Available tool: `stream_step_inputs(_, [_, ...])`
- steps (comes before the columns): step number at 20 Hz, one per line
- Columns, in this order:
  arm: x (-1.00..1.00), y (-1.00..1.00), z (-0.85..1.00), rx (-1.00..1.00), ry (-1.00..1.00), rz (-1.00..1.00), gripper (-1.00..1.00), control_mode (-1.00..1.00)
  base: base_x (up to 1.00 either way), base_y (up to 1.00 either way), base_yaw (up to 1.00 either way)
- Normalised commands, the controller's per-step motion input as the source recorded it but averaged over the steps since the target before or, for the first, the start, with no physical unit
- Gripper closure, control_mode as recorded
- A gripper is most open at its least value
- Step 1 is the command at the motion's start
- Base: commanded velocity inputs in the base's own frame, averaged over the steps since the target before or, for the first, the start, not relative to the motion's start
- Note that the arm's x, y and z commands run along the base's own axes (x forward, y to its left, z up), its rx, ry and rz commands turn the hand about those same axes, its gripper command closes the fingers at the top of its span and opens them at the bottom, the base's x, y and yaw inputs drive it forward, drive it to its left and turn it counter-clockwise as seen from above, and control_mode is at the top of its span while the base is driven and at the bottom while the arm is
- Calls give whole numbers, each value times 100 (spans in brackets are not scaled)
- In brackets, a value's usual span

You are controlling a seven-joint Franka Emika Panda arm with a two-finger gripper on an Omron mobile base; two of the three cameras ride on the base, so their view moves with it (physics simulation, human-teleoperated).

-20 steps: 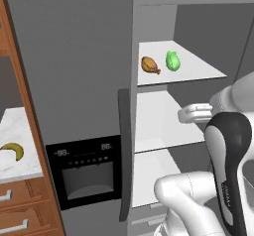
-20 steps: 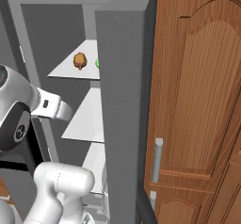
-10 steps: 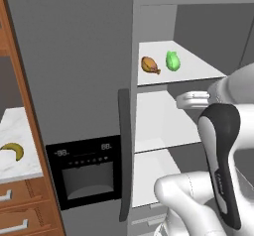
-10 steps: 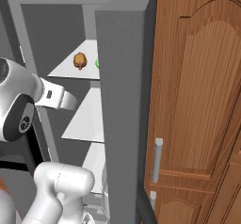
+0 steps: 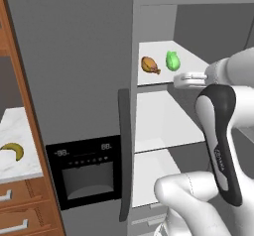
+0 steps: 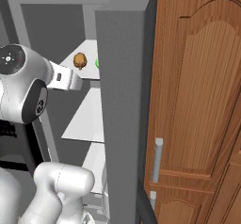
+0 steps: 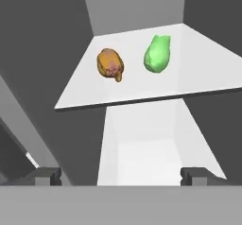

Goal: Open the fridge, remove the banana, corn, and chicken drumstick, and place them on any counter.

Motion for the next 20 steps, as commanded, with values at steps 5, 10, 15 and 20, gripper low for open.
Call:
stream_step_inputs(5, [5,0,21,0,-6,2,-100,-100,0,0,0])
stream_step_inputs(10, [8,0,13,0,-3,1,-100,-100,0,0,0])
stream_step_inputs(15, [28,7,13,0,0,4,-100,-100,0,0,0])
stream_step_inputs(20, [37,12,2,0,0,5,-100,-100,0,0,0])
